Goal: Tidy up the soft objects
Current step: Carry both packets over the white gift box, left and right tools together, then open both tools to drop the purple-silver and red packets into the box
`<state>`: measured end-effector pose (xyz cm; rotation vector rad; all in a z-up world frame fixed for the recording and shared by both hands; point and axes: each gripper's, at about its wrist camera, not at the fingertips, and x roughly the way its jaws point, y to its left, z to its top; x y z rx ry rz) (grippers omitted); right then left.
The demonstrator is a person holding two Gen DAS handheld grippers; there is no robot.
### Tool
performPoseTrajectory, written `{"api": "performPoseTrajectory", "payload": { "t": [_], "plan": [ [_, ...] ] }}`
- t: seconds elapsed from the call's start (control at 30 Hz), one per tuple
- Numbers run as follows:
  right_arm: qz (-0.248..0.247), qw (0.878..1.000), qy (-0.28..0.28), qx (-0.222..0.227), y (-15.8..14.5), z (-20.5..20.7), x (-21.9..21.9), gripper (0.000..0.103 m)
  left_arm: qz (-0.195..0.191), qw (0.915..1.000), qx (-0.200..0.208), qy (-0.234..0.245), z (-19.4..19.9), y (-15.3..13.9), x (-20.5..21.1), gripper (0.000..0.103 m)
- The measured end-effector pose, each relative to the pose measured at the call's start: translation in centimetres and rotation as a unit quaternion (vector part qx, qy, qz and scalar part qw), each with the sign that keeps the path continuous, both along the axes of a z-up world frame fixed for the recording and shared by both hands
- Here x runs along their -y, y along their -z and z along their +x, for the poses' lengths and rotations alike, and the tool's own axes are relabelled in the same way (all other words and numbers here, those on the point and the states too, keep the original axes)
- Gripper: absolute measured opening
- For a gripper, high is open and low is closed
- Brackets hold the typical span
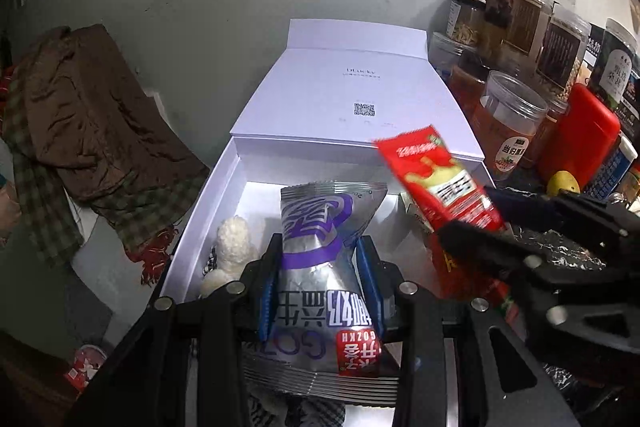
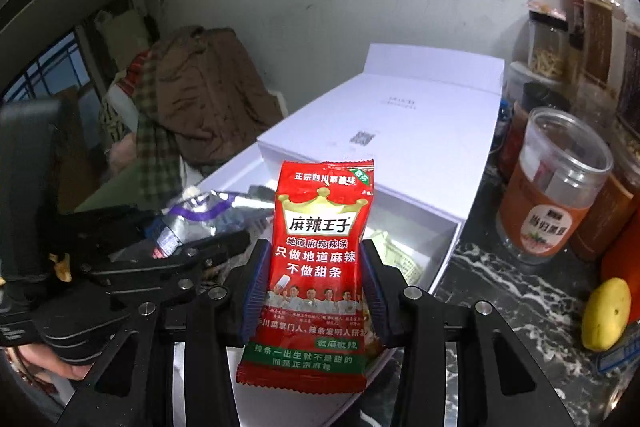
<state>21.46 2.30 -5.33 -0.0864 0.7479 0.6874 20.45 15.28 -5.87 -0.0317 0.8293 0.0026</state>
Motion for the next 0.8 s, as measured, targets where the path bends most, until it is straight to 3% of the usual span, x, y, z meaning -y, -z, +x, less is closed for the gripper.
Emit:
{"api": "performPoseTrajectory", "payload": {
  "t": [0.57,0.7,0.8],
  "plan": [
    [-0.034,0.999,0.006,-0.018,1.0,0.9,-0.5,0.047,0.029,0.9993,-0.023,-0.01,0.7,0.1,0.8,0.037],
    [-0.031,0.999,0.01,-0.022,0.3,0.7,-0.1,0.056,0.007,0.9991,-0.037,-0.018,1.0,-0.6,0.3,0.037],
    [-0.03,0.999,0.009,-0.011,-0.7,0.1,0.2,0.062,0.021,0.9983,-0.039,-0.037,0.9,-1.2,0.2,0.045]
  ]
}}
